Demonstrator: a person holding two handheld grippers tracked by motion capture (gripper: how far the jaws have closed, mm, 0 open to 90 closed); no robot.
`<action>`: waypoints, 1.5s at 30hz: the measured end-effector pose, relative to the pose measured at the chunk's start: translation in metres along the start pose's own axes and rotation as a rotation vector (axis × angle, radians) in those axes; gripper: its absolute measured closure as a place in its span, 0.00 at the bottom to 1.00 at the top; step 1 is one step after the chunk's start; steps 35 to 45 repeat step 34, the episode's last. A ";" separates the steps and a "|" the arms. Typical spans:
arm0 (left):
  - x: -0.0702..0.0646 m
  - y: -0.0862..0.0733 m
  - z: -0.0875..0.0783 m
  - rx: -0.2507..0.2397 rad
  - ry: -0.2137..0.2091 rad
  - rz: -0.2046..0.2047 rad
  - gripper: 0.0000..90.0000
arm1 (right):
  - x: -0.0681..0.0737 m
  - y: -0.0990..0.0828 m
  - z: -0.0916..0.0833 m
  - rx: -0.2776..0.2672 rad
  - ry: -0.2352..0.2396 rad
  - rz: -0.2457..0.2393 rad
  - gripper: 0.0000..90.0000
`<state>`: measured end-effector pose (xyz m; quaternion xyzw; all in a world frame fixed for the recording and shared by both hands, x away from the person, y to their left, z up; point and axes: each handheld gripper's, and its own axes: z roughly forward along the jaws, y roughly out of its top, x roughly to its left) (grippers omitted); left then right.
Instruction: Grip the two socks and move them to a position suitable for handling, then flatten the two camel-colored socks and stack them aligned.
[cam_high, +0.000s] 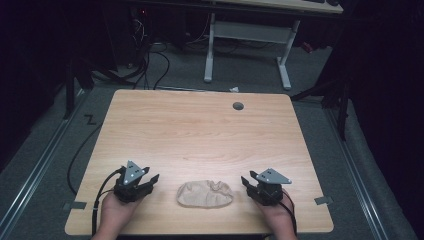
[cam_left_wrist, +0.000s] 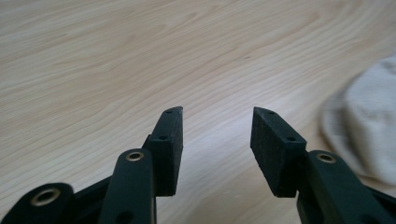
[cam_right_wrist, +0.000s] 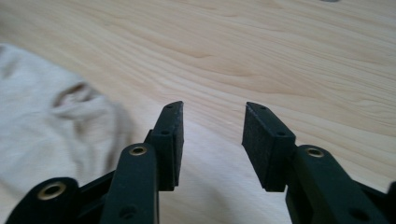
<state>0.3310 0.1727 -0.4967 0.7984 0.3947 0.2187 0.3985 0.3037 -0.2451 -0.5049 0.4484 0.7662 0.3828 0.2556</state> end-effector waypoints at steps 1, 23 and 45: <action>0.006 -0.002 0.001 0.007 0.007 -0.013 0.60 | 0.000 0.000 0.000 0.000 0.000 0.000 0.63; 0.029 -0.007 0.014 0.063 0.010 -0.094 0.55 | -0.049 -0.025 0.003 0.029 -0.126 0.111 0.60; 0.020 -0.006 0.011 0.067 0.002 -0.049 0.54 | -0.041 -0.018 0.011 0.036 -0.113 0.063 0.60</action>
